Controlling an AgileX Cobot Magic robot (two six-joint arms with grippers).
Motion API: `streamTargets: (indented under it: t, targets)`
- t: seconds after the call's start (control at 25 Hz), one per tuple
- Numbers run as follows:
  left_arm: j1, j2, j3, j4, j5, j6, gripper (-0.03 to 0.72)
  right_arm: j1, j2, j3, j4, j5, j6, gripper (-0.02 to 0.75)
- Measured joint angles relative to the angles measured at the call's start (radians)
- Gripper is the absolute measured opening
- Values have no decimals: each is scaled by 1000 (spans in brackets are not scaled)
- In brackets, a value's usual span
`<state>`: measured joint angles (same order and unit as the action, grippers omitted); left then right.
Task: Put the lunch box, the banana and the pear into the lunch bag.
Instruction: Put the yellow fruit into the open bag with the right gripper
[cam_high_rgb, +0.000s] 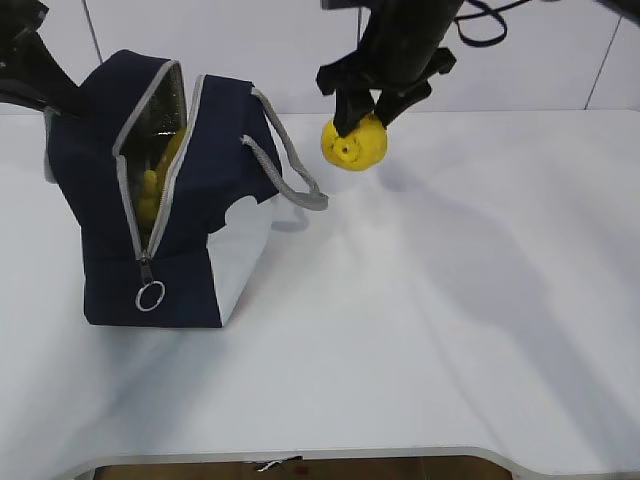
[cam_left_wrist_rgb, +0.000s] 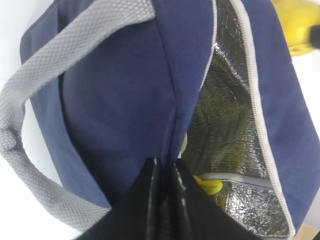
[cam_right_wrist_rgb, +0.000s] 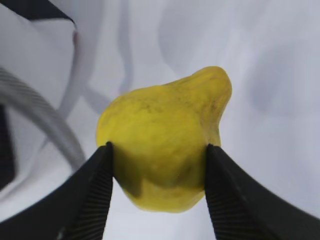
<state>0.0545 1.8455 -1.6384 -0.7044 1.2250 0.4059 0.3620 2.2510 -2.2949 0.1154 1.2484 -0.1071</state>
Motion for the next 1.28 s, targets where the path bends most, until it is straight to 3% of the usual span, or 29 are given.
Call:
streamTargets:
  t: [0.16, 0.6, 1.08, 1.28]
  targets:
    - [0, 0, 0, 0, 0, 0, 15, -2, -82, -5, 126, 2, 0, 429]
    - [0, 0, 0, -67, 0, 0, 15, -2, -76, -9, 796, 0, -251, 428]
    - [0, 0, 0, -114, 0, 0, 15, 0, 98, -7, 935, -64, -350, 430]
    - [0, 0, 0, -116, 0, 0, 15, 0, 124, -7, 958, -72, -356, 512]
